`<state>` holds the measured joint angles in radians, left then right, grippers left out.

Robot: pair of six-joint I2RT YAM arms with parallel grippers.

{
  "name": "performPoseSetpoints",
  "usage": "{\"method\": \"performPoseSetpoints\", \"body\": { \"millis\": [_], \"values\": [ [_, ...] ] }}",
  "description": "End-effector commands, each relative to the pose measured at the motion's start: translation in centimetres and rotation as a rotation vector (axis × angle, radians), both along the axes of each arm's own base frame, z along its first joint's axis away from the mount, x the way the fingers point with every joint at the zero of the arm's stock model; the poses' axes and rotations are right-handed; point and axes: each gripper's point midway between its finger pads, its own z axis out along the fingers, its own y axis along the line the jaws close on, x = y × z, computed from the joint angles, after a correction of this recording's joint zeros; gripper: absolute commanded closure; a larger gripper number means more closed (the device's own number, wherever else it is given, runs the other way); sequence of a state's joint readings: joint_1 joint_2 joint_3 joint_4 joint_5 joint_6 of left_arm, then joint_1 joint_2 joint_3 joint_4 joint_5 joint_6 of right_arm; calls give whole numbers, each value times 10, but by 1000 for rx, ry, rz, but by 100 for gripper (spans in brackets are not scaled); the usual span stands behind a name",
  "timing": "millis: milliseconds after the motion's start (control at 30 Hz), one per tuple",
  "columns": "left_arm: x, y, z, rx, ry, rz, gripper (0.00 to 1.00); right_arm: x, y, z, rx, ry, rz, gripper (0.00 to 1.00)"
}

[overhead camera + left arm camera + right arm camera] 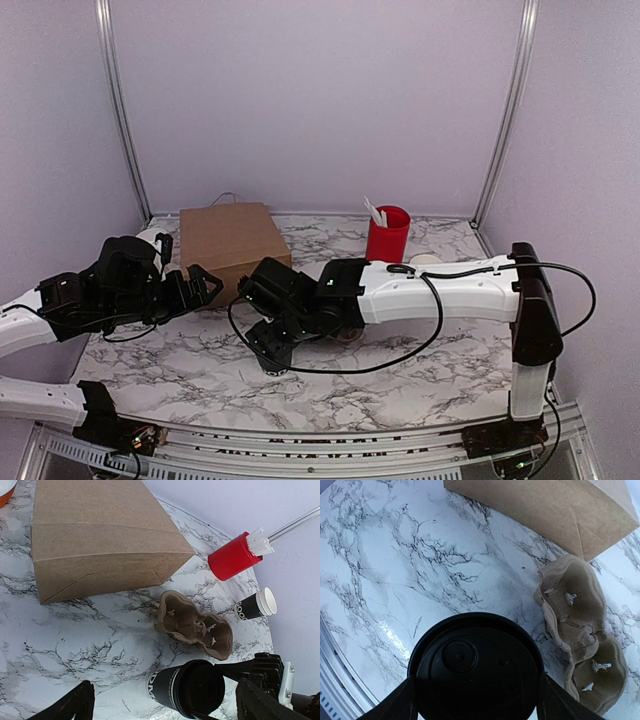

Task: Pack the takeout coffee

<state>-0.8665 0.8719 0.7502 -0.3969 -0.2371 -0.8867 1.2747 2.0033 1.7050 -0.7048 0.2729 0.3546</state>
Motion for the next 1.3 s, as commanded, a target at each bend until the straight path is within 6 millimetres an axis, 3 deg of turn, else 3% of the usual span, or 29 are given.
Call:
{"method": "performPoseSetpoints", "body": {
  "millis": [0, 433, 633, 933, 1100, 1267],
  "values": [
    [-1, 2, -5, 13, 15, 4, 1, 0, 2, -6, -26, -4, -8, 24],
    [0, 2, -5, 15, 14, 3, 1, 2, -3, 10, 5, -14, -38, 34],
    [1, 2, -5, 19, 13, 4, 1, 2, -20, 25, 28, -13, -74, 35],
    [5, -5, -5, 26, 16, -7, 1, -3, -85, 15, 3, 30, -195, 35],
    [10, -10, -5, 29, 17, -13, 1, 0, -139, 7, -27, 43, -309, 35],
    [14, -18, -4, 31, 19, -31, 1, 10, -205, -3, -62, 43, -455, 35]
  ]
}}
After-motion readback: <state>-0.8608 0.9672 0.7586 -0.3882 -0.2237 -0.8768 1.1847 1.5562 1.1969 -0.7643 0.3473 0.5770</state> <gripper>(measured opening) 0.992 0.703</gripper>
